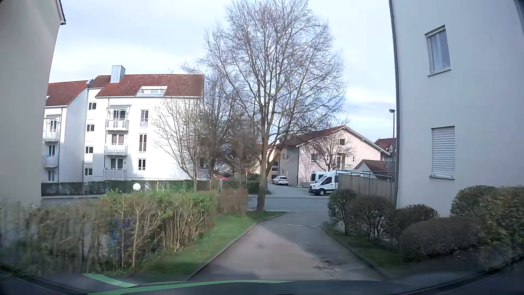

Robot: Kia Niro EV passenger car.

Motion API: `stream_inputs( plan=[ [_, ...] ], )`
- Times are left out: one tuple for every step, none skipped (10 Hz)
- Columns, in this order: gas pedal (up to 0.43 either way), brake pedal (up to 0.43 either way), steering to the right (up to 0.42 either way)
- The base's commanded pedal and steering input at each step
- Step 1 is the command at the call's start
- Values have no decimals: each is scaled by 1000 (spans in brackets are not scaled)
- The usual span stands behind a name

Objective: Follow the waypoints while adhering to traffic rules and regulations

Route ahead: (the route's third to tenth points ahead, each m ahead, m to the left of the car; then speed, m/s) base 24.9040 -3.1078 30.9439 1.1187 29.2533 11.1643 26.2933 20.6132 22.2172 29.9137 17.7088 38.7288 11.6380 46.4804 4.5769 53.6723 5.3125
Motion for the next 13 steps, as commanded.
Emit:
stream_inputs(
  plan=[
    [0,85,49],
    [0,91,45],
    [0,98,42],
    [0,104,39],
    [0,116,38],
    [0,140,37],
    [0,171,37],
    [0,177,37],
    [0,201,36],
    [0,207,31],
    [0,232,23],
    [0,250,24],
    [0,250,26]
  ],
)
